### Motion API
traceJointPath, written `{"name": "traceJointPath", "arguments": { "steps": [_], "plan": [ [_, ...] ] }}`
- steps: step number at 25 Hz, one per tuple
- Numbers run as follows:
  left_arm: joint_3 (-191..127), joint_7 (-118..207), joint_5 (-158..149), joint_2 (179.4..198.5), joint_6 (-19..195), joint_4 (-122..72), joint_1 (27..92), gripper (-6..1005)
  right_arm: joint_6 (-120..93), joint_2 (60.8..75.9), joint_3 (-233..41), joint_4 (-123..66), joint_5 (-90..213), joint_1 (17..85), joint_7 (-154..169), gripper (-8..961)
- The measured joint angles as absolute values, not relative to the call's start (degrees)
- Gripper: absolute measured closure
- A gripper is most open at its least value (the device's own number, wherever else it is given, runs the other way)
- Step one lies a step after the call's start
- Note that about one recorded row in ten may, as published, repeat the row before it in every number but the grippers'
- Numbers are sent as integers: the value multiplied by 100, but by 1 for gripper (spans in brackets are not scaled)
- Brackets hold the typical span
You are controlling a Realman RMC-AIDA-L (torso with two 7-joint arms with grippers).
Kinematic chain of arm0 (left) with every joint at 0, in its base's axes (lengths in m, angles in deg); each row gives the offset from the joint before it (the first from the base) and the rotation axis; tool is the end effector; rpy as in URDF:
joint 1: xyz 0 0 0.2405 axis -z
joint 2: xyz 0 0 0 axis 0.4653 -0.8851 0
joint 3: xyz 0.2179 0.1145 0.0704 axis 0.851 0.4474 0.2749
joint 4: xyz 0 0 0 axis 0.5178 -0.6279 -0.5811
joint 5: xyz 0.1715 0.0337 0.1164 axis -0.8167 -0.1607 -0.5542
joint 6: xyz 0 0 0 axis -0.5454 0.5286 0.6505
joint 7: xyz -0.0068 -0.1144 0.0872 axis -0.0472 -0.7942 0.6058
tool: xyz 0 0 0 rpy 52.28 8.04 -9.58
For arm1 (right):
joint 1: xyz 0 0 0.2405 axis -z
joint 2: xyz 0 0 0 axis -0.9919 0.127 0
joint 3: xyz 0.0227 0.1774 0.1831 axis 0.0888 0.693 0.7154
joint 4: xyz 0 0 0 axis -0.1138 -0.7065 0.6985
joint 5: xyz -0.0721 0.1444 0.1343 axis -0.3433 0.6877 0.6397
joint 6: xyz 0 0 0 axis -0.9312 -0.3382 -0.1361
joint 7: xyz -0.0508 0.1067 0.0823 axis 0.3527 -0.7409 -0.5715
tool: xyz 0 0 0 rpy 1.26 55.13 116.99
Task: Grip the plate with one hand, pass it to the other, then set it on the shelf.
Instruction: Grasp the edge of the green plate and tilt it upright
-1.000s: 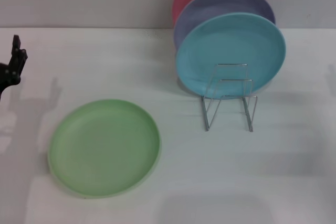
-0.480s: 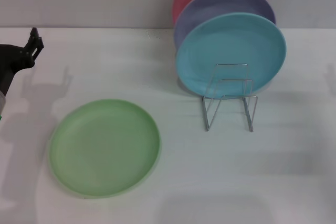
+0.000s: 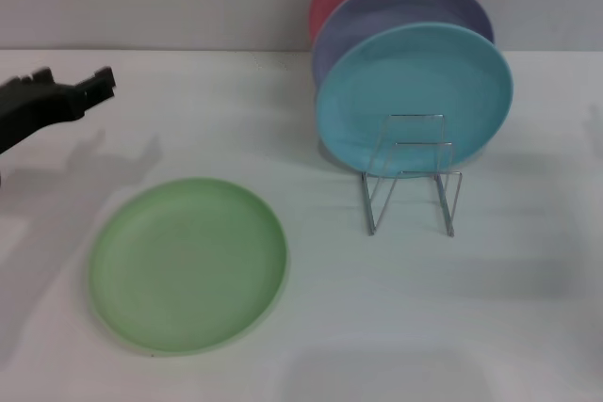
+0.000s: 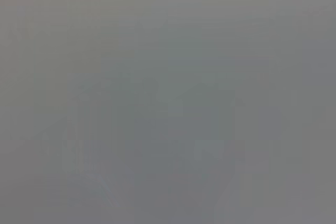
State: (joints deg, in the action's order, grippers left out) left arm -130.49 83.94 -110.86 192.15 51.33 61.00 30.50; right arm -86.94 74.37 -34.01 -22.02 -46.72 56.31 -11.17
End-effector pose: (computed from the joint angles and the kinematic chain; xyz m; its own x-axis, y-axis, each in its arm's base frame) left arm -0.2482 0.3463 0.0512 0.5939 0.4172 0.6879 0.8025 -0.2460 -0.5436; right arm 0.3349 0.3254 0.0504 0.5023 0.3198 -0.8034 -0.8491 0.0070 -0.5281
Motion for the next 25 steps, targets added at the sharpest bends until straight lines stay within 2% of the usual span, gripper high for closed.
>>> {"name": "traceJointPath", "arguments": {
  "steps": [6, 13, 25],
  "plan": [
    [-14194, 6819, -12231, 19204, 2520, 6370, 3620, 167, -8488, 7362, -2993, -2269, -4671, 5429, -1091, 200],
    [-14345, 5572, -13576, 19207, 882, 6804, 3988, 169, -8380, 7271, -2691, -2291, -4664, 5251, -1088, 201],
    [-14099, 4717, -14554, 19237, -249, 6793, 4452, 175, -8319, 7190, -2385, -2285, -4654, 5161, -1084, 200]
  ]
}}
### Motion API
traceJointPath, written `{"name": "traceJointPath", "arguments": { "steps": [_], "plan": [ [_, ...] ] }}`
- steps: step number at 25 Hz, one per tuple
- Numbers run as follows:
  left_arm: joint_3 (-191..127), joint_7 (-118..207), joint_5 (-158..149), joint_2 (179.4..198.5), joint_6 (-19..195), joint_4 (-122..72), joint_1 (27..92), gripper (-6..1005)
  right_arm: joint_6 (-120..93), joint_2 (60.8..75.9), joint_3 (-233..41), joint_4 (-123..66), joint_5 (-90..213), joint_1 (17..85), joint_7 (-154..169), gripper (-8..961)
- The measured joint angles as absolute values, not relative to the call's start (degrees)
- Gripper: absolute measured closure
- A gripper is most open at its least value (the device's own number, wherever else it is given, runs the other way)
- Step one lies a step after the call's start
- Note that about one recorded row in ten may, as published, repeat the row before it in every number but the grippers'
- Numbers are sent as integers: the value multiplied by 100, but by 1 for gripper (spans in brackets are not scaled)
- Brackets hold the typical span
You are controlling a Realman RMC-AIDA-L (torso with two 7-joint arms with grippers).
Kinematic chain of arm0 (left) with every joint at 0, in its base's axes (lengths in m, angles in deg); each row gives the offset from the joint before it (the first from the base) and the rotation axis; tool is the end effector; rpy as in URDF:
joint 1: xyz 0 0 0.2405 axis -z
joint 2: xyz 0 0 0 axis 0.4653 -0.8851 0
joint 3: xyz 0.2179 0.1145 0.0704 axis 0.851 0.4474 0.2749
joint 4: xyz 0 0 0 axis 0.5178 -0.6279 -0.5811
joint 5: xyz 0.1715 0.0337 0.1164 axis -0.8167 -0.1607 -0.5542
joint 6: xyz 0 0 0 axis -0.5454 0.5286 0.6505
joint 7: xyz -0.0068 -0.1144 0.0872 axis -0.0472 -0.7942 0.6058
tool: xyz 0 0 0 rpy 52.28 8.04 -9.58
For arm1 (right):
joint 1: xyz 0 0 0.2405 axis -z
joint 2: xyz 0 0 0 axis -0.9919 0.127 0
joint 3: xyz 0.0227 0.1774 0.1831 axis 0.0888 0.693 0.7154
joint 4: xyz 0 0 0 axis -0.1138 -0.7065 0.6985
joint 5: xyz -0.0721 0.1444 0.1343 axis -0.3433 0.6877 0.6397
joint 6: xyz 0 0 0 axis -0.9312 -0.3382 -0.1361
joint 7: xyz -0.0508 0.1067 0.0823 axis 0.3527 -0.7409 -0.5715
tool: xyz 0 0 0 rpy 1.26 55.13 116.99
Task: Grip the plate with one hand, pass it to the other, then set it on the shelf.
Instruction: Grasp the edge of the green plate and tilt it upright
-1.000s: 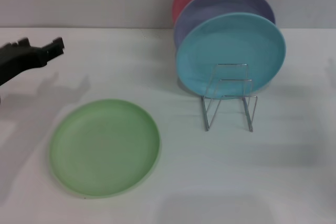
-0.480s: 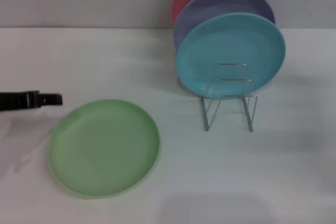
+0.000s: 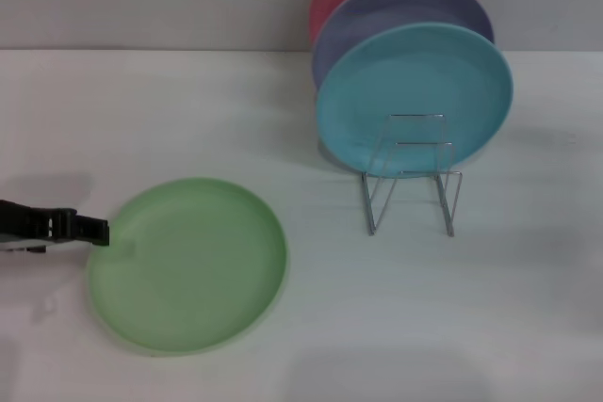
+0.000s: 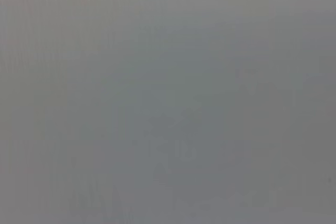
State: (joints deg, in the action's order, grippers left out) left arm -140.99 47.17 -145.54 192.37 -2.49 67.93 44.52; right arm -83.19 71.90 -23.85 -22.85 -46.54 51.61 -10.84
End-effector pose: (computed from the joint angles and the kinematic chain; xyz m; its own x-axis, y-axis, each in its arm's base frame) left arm -0.2458 0.3244 0.0533 0.2789 0.9116 0.3020 0.8298 -0.0705 -0.5536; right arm 0.3390 0.3538 0.0876 0.4955 0.3825 -0.7798 -0.8639 0.1234 -0.4883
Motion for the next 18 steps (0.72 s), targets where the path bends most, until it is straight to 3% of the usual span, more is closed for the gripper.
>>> {"name": "traceJointPath", "arguments": {
  "steps": [18],
  "plan": [
    [-13706, 4548, -14834, 19252, -318, 6186, 4894, 202, -8364, 7134, -2381, -2288, -4654, 5319, -1136, 200]
  ]
}}
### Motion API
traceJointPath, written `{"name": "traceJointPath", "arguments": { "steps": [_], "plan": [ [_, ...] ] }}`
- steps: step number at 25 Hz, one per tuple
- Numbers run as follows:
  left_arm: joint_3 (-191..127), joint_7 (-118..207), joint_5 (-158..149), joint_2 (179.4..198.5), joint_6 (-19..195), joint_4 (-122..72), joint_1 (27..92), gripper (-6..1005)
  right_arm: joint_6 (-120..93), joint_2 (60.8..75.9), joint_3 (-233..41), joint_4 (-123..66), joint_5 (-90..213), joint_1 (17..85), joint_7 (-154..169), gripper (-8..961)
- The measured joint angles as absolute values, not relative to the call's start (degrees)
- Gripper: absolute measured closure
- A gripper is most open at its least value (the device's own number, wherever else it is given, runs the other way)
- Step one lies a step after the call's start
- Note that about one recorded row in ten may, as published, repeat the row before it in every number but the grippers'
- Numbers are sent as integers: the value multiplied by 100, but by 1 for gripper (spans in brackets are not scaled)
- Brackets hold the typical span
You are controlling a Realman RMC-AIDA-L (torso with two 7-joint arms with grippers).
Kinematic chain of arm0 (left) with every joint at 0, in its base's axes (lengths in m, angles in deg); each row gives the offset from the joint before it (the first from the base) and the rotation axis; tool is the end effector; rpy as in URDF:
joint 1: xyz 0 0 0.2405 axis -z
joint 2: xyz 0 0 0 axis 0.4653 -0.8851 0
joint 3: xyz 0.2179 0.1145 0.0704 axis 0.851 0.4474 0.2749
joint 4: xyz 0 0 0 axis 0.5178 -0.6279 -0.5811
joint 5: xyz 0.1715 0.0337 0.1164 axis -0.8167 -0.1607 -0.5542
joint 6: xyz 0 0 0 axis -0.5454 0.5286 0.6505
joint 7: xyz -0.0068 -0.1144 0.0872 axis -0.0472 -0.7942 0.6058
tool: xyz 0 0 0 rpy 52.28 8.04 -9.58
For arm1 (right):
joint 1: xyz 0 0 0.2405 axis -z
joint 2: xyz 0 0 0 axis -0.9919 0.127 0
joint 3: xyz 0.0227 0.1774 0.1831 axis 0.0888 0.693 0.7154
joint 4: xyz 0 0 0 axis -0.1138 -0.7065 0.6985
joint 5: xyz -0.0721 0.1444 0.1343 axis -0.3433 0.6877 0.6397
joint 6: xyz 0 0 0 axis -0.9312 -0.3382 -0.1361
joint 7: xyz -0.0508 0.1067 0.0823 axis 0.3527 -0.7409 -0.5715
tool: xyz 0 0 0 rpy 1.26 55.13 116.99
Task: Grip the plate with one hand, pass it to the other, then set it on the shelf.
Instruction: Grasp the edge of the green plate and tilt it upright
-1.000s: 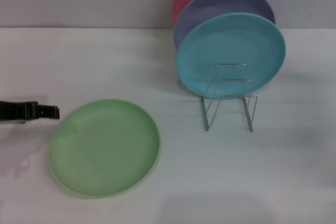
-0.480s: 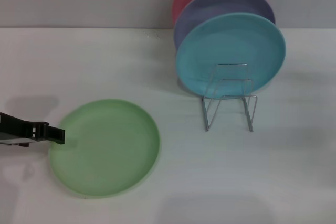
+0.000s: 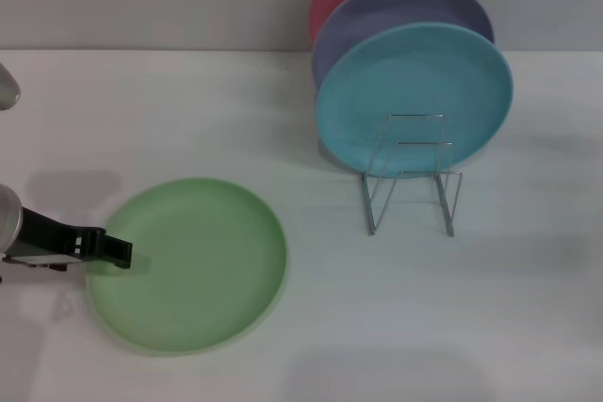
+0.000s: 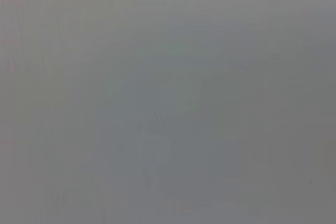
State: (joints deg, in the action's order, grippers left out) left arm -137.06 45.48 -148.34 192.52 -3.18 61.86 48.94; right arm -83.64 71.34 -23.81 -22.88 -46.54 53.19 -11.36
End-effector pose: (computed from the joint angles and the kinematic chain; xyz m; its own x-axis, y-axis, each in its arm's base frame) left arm -0.2423 0.3315 0.0282 0.2734 0.9412 0.1984 0.8030 -0.1098 -0.5858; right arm 0.3491 0.3447 0.0929 0.5044 0.3805 -0.7751 -0.8603 0.1444 -0.4890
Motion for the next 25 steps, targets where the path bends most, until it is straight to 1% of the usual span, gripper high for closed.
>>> {"name": "traceJointPath", "arguments": {
  "steps": [16, 22, 25],
  "plan": [
    [-13579, 4528, -14969, 19252, -191, 5889, 4988, 226, -8338, 7107, -2381, -2288, -4655, 5317, -1142, 201],
    [-13521, 4528, -14967, 19241, -187, 5720, 5117, 324, -8332, 7099, -2381, -2288, -4655, 5308, -1145, 201],
    [-13503, 4547, -14967, 19238, -190, 5650, 5169, 446, -8330, 7098, -2381, -2288, -4655, 5308, -1145, 201]
  ]
}}
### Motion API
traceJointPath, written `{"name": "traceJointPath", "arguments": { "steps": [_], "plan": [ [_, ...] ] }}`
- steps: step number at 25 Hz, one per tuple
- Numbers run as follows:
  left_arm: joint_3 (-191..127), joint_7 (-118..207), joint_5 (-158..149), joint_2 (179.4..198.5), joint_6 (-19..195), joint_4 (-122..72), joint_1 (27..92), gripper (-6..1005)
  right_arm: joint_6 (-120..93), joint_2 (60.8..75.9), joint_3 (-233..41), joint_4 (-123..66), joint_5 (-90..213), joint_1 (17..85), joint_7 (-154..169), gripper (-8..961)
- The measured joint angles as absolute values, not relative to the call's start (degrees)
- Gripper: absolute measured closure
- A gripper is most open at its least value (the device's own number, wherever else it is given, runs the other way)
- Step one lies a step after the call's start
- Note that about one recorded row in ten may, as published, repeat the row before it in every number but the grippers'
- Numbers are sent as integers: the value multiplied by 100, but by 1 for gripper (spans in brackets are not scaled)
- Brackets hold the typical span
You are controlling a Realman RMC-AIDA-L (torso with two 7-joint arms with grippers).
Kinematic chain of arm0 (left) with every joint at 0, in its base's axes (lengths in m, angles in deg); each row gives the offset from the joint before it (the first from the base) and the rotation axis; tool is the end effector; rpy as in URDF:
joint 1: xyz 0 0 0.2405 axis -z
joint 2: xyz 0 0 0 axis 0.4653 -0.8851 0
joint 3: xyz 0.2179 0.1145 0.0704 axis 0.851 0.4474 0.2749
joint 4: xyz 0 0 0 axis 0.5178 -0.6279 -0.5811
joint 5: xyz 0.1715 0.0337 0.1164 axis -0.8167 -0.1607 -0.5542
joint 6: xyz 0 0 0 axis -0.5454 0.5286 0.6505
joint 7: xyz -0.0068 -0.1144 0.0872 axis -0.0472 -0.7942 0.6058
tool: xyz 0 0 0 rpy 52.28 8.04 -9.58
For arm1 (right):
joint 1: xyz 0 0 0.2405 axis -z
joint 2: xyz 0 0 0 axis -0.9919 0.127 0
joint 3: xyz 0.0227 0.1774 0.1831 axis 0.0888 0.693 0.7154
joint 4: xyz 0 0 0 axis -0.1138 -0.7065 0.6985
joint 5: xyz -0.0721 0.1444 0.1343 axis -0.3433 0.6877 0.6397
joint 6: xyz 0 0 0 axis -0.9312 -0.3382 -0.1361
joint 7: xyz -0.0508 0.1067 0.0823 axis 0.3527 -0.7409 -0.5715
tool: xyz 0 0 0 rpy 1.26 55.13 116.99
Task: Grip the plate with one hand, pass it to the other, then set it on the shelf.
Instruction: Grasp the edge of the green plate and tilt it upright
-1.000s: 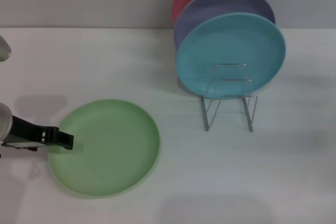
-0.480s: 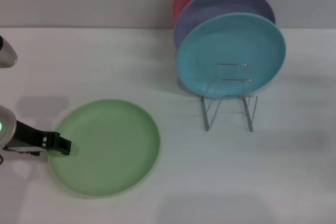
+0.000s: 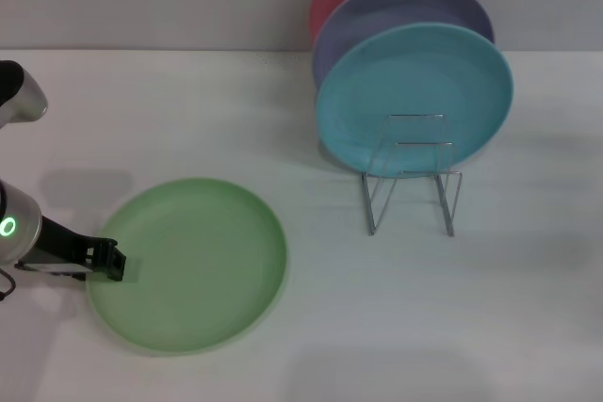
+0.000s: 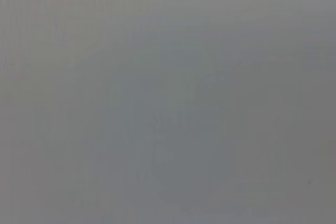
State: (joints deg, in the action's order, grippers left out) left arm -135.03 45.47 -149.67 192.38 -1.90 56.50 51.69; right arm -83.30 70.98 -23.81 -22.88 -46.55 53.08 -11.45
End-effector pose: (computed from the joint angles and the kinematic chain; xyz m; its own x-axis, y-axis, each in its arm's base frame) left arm -0.2461 0.3372 0.0136 0.2751 0.9513 0.1393 0.7810 -0.1366 -0.6094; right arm 0.3499 0.3460 0.0954 0.5070 0.3790 -0.7742 -0.8588 0.1455 -0.4912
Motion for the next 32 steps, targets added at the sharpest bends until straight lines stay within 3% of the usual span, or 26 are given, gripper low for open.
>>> {"name": "traceJointPath", "arguments": {
  "steps": [11, 21, 32],
  "plan": [
    [-13500, 4558, -15128, 19231, -226, 5586, 5259, 739, -8323, 7099, -2381, -2288, -4655, 5294, -1144, 200],
    [-13501, 4618, -15134, 19227, -237, 5575, 5291, 806, -8253, 7094, -2381, -2285, -4655, 5266, -1145, 200],
    [-13568, 4671, -15094, 19224, -320, 5552, 5310, 959, -8249, 7090, -2325, -2285, -4655, 5270, -1145, 200]
  ]
}}
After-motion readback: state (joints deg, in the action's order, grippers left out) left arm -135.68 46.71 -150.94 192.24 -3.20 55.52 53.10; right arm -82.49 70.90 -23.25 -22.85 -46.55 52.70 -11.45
